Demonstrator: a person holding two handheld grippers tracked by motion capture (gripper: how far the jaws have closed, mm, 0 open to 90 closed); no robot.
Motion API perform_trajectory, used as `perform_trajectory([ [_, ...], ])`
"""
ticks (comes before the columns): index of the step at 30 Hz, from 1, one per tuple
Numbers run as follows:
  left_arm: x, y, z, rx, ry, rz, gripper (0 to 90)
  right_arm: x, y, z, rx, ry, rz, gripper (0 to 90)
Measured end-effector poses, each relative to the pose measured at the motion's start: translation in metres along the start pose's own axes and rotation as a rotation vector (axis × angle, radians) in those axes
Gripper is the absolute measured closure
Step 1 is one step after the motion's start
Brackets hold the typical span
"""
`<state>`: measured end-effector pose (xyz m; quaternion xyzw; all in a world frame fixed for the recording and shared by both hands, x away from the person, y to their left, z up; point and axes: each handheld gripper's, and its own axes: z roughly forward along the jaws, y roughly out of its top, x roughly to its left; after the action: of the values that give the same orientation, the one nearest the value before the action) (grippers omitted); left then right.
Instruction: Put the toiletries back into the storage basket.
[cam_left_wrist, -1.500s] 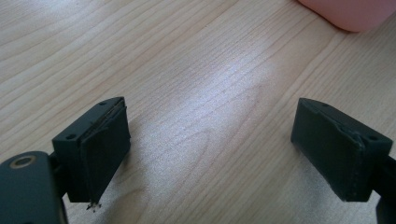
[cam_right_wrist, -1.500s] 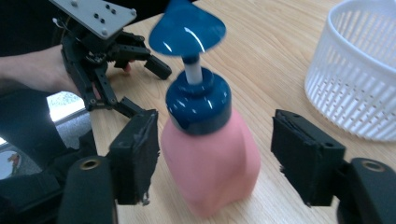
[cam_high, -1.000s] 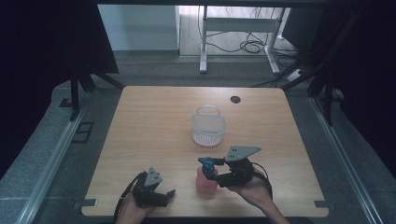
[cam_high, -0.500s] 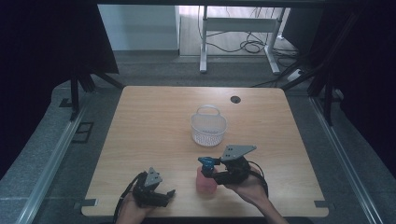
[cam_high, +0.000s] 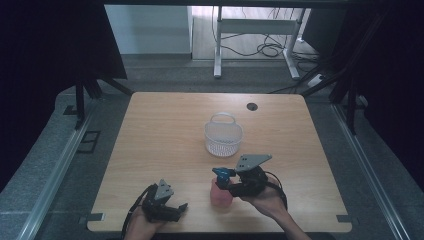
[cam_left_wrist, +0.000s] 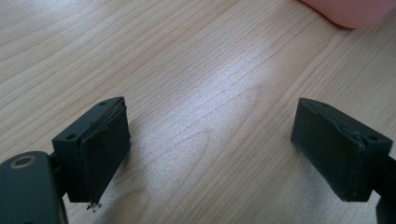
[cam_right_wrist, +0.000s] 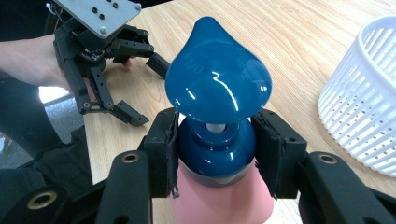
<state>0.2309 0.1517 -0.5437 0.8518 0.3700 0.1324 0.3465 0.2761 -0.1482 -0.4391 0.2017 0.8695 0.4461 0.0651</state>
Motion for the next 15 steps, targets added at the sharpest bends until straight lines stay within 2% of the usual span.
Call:
perform_trajectory([
  [15, 0.0, 0.0, 0.0, 0.001, 0.0, 0.0, 11.3, -0.007, 0.017, -0.012, -0.014, -0.008, 0.007, 52.2],
])
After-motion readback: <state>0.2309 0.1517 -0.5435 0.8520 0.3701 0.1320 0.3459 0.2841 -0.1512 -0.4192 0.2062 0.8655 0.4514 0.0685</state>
